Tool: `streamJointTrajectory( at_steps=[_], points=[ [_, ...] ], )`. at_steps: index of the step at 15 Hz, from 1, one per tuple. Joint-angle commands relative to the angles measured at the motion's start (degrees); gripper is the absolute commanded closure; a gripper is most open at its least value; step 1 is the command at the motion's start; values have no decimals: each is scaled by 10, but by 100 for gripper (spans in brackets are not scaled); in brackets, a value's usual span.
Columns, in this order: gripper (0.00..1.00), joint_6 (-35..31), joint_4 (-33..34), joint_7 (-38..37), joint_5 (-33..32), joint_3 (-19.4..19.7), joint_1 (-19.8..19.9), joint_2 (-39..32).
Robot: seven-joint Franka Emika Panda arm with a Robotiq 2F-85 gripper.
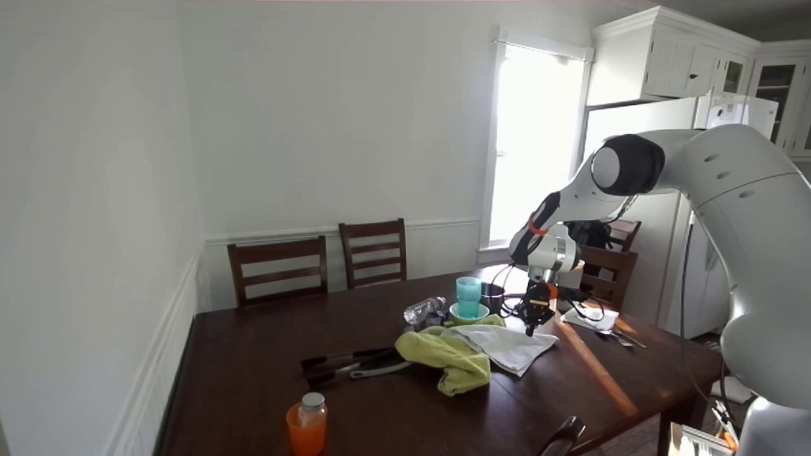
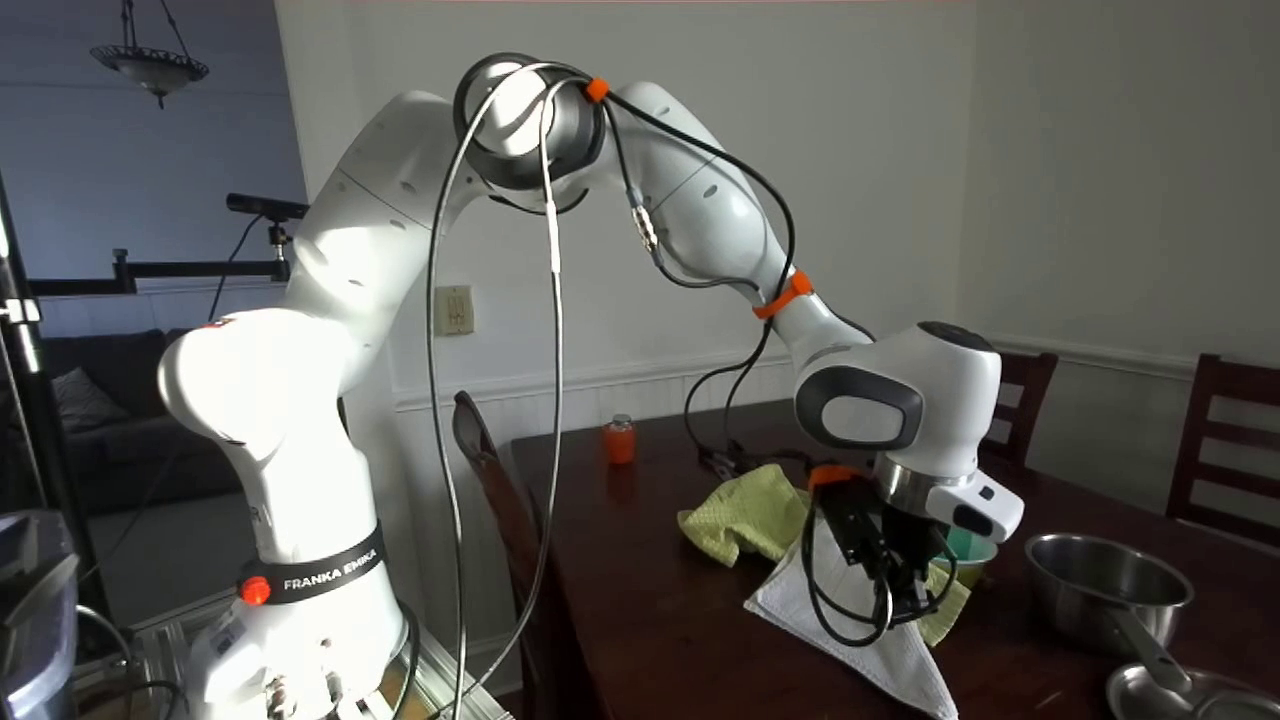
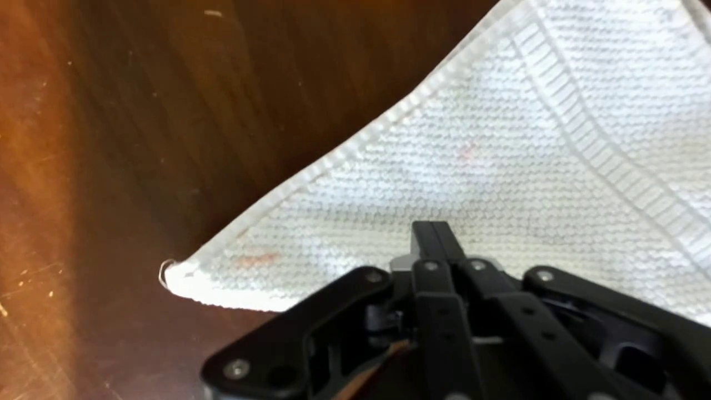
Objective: Unfold the white napkin
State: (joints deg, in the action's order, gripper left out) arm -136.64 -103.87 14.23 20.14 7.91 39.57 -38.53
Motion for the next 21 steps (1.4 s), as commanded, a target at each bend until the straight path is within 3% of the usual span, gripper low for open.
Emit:
streamJointTrajectory(
  at_steps=[1,8,21],
  points=[
    [100,6,11,-19,6,-2,2,-34],
    [100,-2,17,-7,16,-15,18,-58],
    [100,11,1,-9,-10,16,32,-56]
  ],
)
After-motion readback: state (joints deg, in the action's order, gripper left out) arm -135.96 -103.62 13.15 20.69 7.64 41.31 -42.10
